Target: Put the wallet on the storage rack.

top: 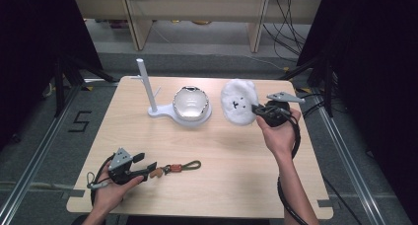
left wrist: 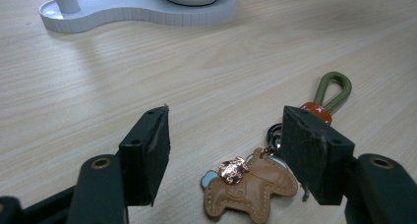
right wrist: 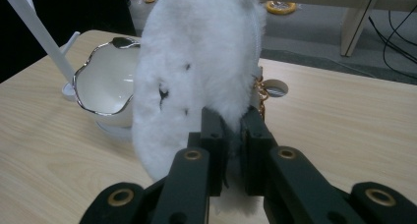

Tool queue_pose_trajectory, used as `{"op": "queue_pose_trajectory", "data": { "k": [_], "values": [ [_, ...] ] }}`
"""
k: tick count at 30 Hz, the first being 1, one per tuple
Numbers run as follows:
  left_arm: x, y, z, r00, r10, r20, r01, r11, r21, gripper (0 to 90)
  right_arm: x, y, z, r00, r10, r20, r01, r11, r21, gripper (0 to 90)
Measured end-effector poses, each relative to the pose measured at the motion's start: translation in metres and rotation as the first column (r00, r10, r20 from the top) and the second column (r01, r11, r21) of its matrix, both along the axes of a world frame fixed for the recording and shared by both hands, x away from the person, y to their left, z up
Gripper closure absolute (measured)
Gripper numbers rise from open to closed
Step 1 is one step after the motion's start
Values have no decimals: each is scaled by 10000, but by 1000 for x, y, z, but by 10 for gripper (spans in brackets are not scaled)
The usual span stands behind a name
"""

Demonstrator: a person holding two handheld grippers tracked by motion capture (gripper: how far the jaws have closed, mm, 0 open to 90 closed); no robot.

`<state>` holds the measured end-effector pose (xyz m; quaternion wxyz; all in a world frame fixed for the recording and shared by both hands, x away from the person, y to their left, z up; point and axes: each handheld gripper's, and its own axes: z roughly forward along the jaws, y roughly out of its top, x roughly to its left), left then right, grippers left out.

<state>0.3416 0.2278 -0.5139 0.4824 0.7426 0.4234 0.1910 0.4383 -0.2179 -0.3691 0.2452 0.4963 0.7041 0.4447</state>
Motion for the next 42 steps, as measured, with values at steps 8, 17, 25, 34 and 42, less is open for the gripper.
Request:
{"op": "queue_pose_trajectory", "data": {
  "k": [8,17,25,34,42],
  "values": [
    [0,1,0,10000,-4,33,4,10000,-80,355,5,9,3,10000,-38,48,38,10000,85,838],
    [0,1,0,10000,74,20,-74,9999,-73,355,10,15,5,9998,-59,171,55,9998,207,838],
    [0,1,0,10000,87,25,-87,9999,-83,355,17,22,5,9989,39,475,-49,9998,208,838],
    [0,1,0,10000,72,28,-72,9999,-71,355,23,31,7,9989,101,450,-115,9995,290,838],
    [0,2,0,10000,71,37,-71,9999,-73,355,28,38,5,9991,141,409,-158,9991,401,838]
  ]
}}
